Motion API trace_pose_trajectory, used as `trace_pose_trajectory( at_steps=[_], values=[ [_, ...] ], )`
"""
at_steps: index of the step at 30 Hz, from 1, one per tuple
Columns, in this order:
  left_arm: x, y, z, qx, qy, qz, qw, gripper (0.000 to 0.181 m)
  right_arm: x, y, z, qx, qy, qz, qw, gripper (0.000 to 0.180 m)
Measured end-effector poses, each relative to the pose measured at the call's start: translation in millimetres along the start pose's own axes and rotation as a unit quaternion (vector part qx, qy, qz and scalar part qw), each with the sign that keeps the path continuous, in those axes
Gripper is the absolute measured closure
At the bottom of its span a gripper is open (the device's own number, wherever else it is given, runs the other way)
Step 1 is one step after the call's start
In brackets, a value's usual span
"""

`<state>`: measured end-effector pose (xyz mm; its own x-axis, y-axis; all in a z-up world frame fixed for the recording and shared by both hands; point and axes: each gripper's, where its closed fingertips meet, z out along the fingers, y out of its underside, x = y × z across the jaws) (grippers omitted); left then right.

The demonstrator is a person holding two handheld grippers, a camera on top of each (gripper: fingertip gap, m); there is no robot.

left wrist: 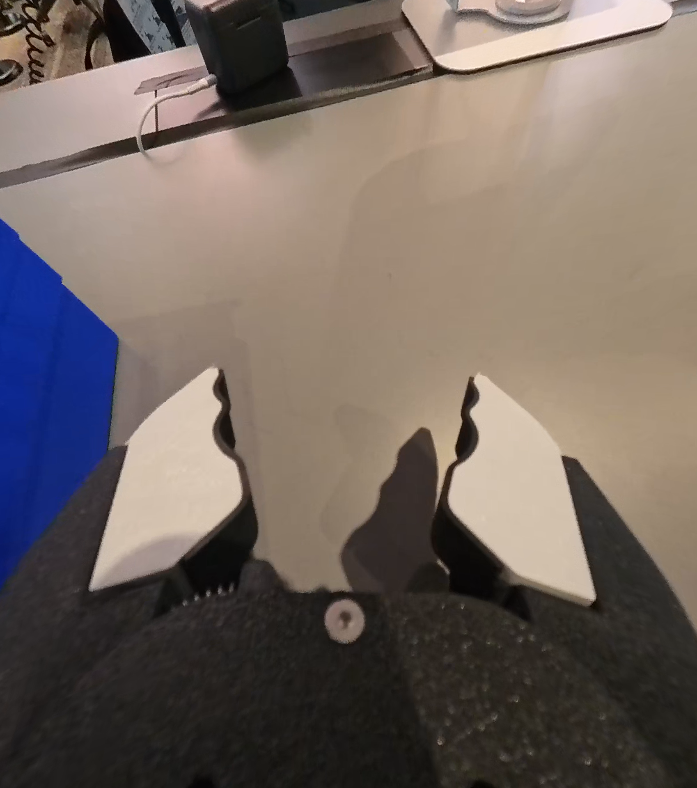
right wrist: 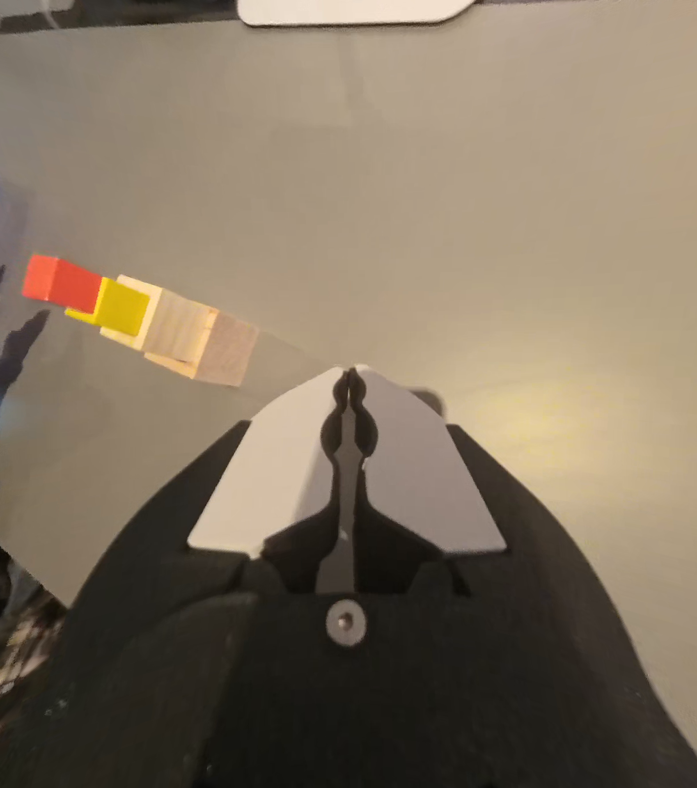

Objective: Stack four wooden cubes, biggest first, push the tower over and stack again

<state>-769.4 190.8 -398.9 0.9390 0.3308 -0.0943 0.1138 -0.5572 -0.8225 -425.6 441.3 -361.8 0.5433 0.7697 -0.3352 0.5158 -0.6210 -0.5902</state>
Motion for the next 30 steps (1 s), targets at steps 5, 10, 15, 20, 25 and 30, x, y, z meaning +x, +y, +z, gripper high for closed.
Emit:
trace_pose_trajectory(
  at_steps=[5, 10, 15, 20, 25, 30],
  values=[
    [4.8, 1.9, 2.1, 0.001, 0.009, -0.003, 1.0, 0.078, -16.1, 4.5, 8.0, -0.035, 0.019, 0.037, 0.999, 0.18],
    [9.5, -0.7, 1.4, 0.008, 0.021, -0.003, 1.0, 0.079, -42.6, 8.2, 31.3, -0.059, 0.005, 0.066, 0.996, 0.18],
    [13.0, 0.8, 3.7, 0.005, 0.031, 0.0, 1.0, 0.08, -65.5, 7.1, 58.1, -0.079, -0.007, 0.082, 0.993, 0.18],
    [17.1, 1.6, 5.6, 0.003, 0.037, 0.006, 0.999, 0.081, -118.7, -2.1, 81.4, -0.098, -0.056, 0.069, 0.991, 0.18],
    [20.3, 2.1, 6.7, 0.002, 0.044, 0.01, 0.999, 0.082, -149.0, -12.0, 91.0, -0.099, -0.077, 0.041, 0.991, 0.18],
    [23.3, 2.6, 8.0, 0.0, 0.054, 0.01, 0.998, 0.082, -145.7, -15.4, 86.9, -0.092, -0.077, 0.039, 0.992, 0.18]
  ],
)
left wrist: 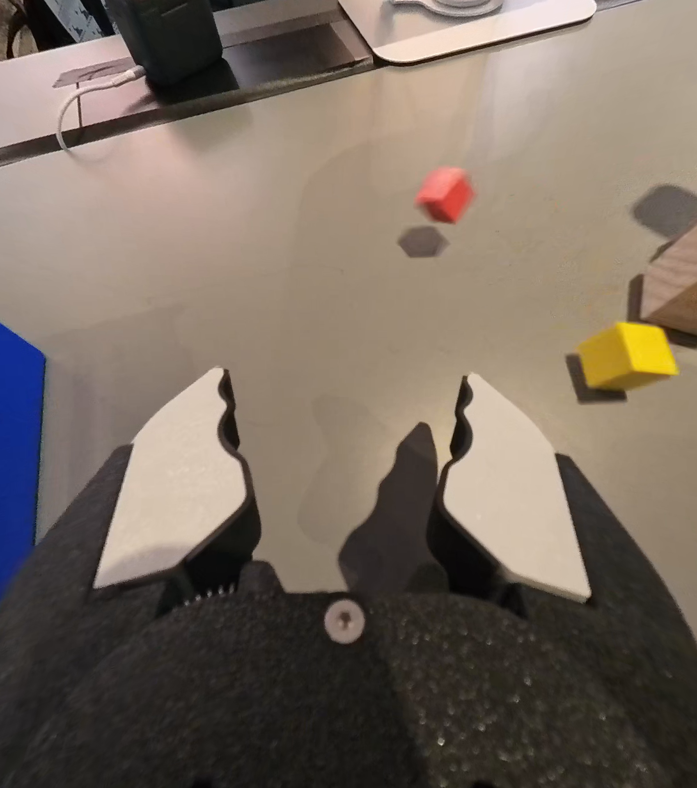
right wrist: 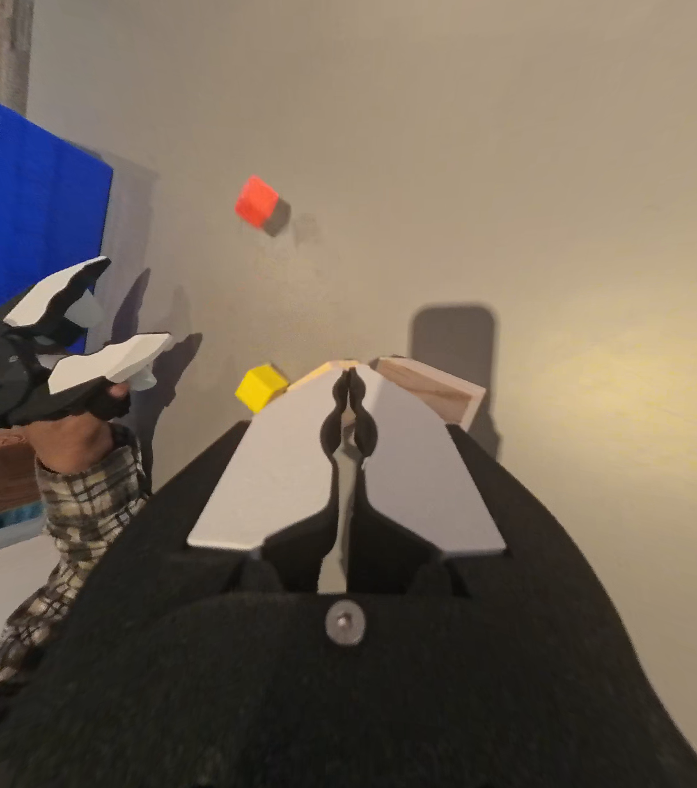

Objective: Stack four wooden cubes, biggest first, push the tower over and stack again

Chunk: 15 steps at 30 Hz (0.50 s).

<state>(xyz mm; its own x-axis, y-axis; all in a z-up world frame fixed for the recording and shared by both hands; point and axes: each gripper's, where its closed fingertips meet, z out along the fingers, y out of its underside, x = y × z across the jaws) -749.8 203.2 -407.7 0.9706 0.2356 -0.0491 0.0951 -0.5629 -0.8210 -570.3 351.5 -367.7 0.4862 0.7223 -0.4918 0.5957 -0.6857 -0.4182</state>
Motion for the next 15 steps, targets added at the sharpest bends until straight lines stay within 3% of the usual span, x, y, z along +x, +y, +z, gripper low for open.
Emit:
trace_pose_trajectory(
  at_steps=[15],
  values=[
    [5.8, -0.2, 1.6, -0.002, 0.008, 0.009, 1.0, 0.083, 44.3, 0.4, -45.9, 0.058, 0.009, 0.016, 0.998, 0.18]
  ],
)
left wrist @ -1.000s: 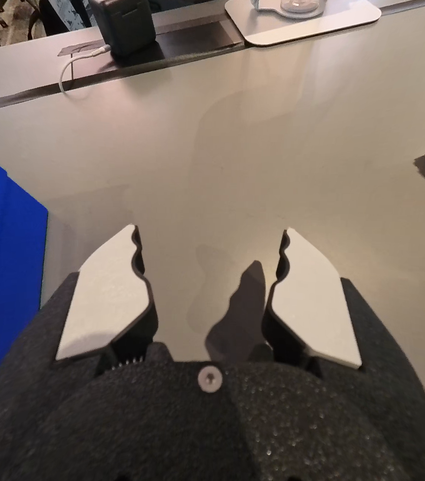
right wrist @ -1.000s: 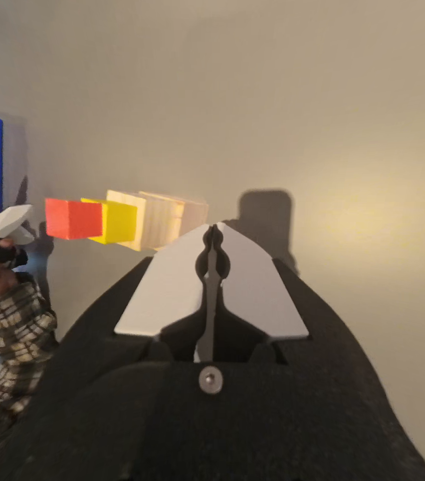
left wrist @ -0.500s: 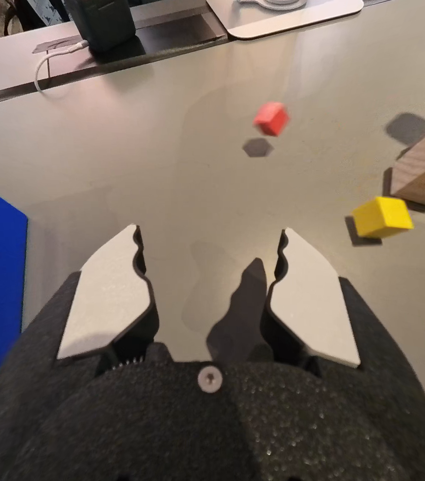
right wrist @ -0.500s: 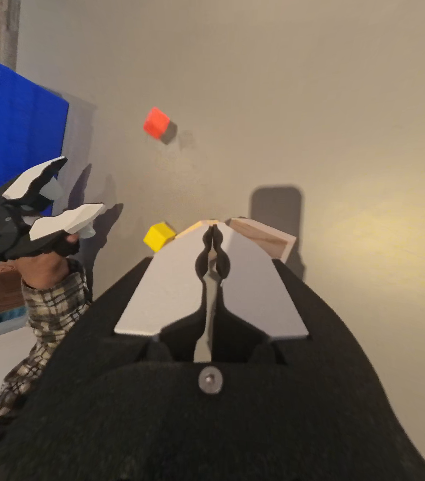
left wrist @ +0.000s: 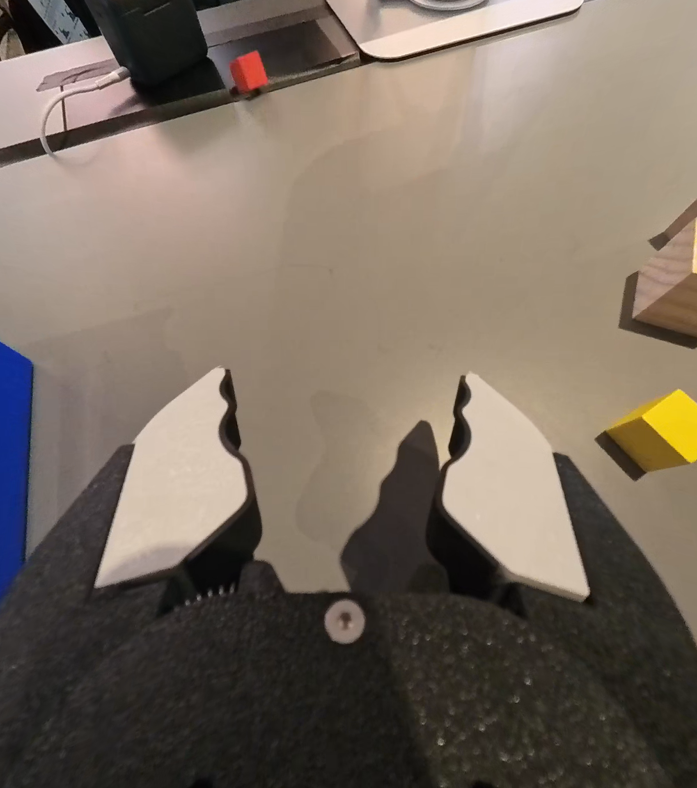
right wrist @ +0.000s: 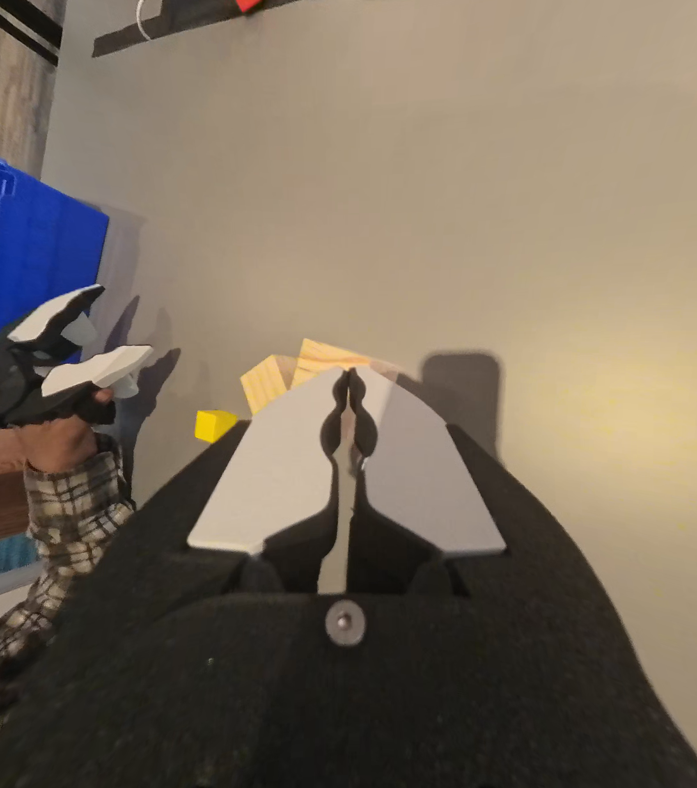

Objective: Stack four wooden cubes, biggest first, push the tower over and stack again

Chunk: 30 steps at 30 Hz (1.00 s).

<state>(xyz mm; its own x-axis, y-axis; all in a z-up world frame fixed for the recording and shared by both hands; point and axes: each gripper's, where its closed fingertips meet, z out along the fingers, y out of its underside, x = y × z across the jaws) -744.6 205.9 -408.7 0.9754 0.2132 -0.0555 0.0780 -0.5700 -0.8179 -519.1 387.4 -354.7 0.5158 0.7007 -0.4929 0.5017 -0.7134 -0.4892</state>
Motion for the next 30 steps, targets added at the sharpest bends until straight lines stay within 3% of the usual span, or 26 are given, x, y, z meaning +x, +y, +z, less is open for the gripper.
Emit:
trace_pose_trajectory(
  at_steps=[20, 30],
  values=[
    [3.5, -3.6, -1.4, 0.012, 0.005, 0.012, 1.0, 0.085, 52.6, 27.0, -51.7, 0.089, -0.001, -0.014, 0.996, 0.179],
    [3.4, -3.2, -1.8, 0.012, 0.004, 0.014, 1.0, 0.085, 83.5, 33.4, -78.6, 0.147, 0.022, -0.033, 0.988, 0.148]
  ],
)
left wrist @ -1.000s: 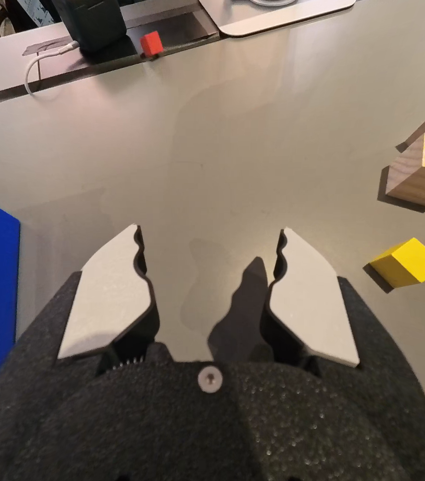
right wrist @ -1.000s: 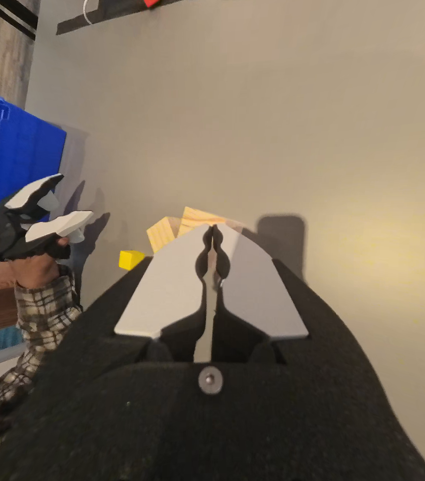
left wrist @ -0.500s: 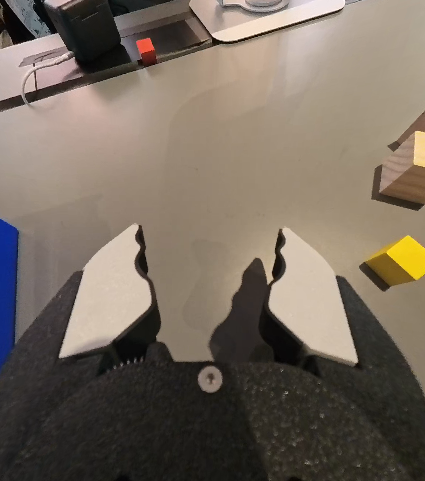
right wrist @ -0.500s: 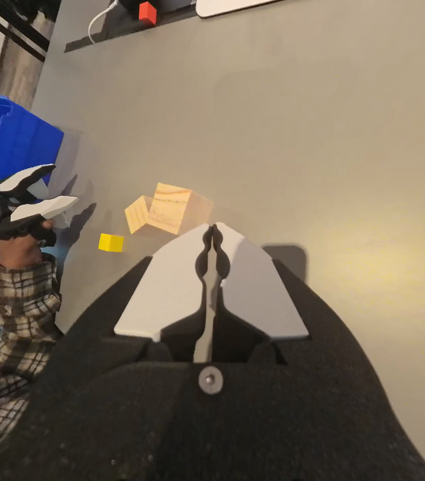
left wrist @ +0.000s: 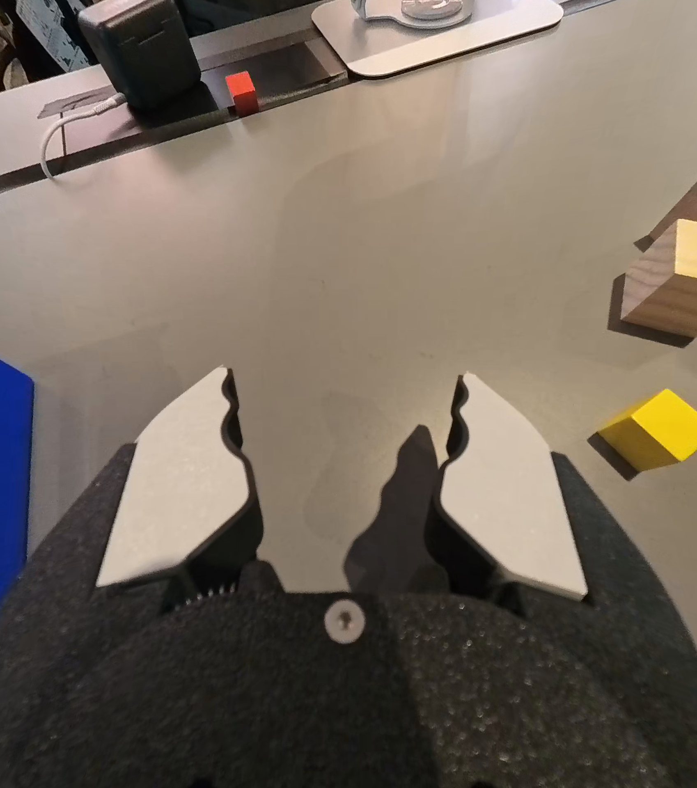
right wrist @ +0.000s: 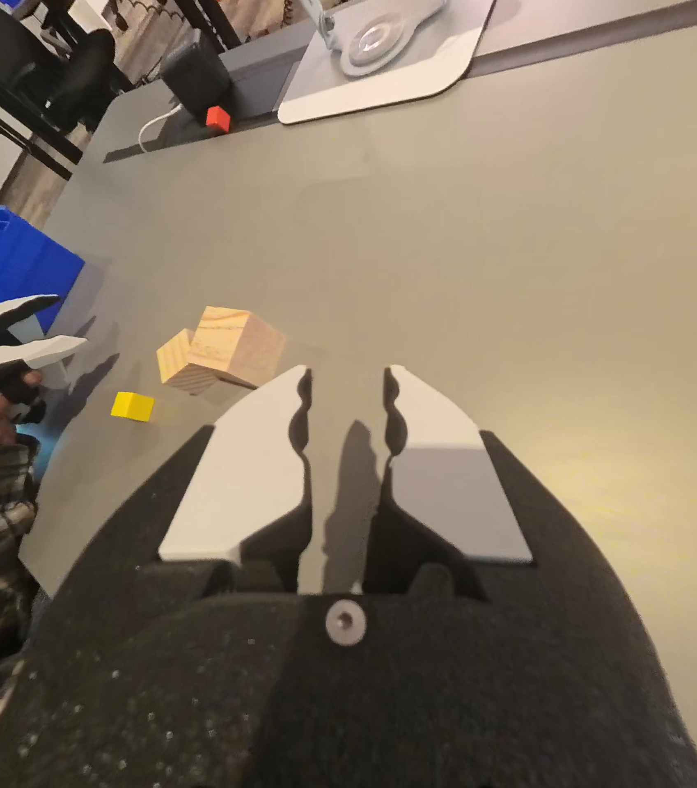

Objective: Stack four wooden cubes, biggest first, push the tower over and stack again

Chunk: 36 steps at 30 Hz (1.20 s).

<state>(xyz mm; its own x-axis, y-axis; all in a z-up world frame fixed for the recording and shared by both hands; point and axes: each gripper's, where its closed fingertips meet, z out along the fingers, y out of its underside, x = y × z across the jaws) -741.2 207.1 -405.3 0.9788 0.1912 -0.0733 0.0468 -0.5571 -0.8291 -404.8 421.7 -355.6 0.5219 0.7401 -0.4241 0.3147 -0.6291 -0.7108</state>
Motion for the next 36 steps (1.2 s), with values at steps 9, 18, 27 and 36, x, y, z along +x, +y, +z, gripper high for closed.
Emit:
trace_pose_trajectory(
  at_steps=[9, 18, 27, 36],
  values=[
    [-0.1, -0.1, -0.2, 0.001, 0.001, 0.0, 1.0, 0.085, 16.8, -2.3, -13.5, 0.045, 0.02, -0.041, 0.998, 0.097],
    [1.4, -1.4, -0.1, 0.007, 0.006, 0.0, 1.0, 0.084, 23.0, -6.5, -14.2, 0.086, 0.048, -0.121, 0.988, 0.05],
    [35.8, -25.5, -3.4, 0.05, 0.087, 0.039, 0.994, 0.083, 2.9, -6.3, -15.3, 0.109, -0.001, -0.241, 0.964, 0.036],
    [148.1, -90.2, -3.1, 0.031, 0.278, 0.264, 0.923, 0.089, -6.5, 9.9, -23.8, 0.113, -0.088, -0.273, 0.951, 0.034]
  ],
)
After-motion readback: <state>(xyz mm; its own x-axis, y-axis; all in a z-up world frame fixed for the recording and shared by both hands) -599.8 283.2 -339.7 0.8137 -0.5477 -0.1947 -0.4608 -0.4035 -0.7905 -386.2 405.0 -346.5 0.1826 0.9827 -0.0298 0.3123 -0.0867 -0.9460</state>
